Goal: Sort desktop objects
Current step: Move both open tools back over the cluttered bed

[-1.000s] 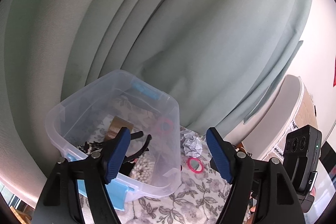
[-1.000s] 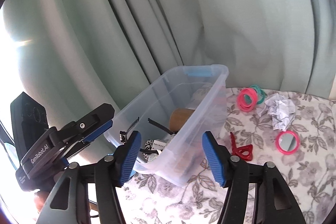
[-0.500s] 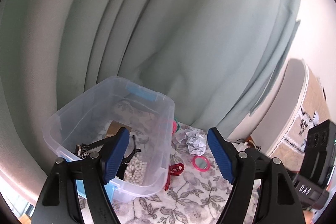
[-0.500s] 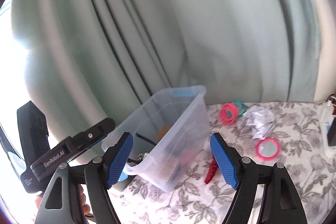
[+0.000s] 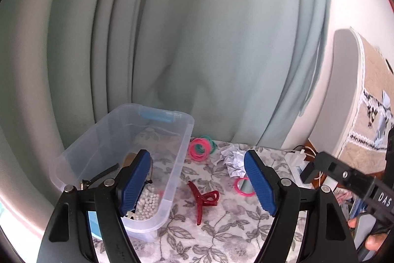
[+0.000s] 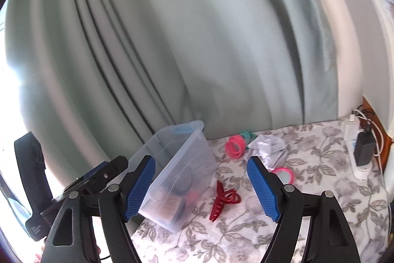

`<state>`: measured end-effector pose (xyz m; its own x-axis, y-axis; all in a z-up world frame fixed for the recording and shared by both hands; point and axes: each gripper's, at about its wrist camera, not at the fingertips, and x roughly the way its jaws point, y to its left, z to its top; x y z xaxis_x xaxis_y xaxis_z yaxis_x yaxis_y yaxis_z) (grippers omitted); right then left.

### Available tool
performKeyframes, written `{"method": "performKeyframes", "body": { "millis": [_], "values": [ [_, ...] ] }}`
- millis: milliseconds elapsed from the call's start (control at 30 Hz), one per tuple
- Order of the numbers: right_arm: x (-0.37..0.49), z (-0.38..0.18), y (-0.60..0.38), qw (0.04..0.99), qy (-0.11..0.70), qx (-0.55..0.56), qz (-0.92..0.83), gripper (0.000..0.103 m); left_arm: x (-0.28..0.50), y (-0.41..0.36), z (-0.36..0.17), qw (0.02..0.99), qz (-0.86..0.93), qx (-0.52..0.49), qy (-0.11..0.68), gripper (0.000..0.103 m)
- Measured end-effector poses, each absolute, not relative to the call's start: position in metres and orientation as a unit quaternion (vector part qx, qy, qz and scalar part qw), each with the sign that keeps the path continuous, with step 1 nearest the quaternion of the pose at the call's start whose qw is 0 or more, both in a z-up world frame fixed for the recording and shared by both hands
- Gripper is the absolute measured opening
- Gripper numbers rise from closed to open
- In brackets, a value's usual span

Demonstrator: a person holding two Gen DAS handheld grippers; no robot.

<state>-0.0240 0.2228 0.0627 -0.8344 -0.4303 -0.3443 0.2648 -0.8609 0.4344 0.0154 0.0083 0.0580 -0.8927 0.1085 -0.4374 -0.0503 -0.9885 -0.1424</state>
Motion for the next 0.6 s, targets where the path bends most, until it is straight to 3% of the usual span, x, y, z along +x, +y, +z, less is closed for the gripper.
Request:
{"method": "performKeyframes", "body": {
  "millis": [67, 133, 167, 600],
  "values": [
    [-0.024, 0.061, 0.232, 0.177, -0.202, 0.214, -0.939, 0.083, 0.013, 0.016, 0.058, 0.05, 0.97, -0.23, -0.055, 0.079],
    [-0.023, 0.06, 0.24, 0.167, -0.21, 0.207, -0.941, 0.097, 0.013, 0.024, 0.057, 0.062, 0.971, -0.227, -0.047, 0.079],
    [-0.022, 0.059, 0.244, 0.162, -0.214, 0.203, -0.942, 0.099, 0.014, 0.029, 0.057, 0.068, 0.971, -0.224, -0.044, 0.079],
    [-0.03, 0.037, 0.276, 0.118, -0.202, 0.206, -0.95, 0.103, -0.007, 0.08, 0.009, 0.088, 0.964, -0.251, -0.004, 0.079]
  ]
}}
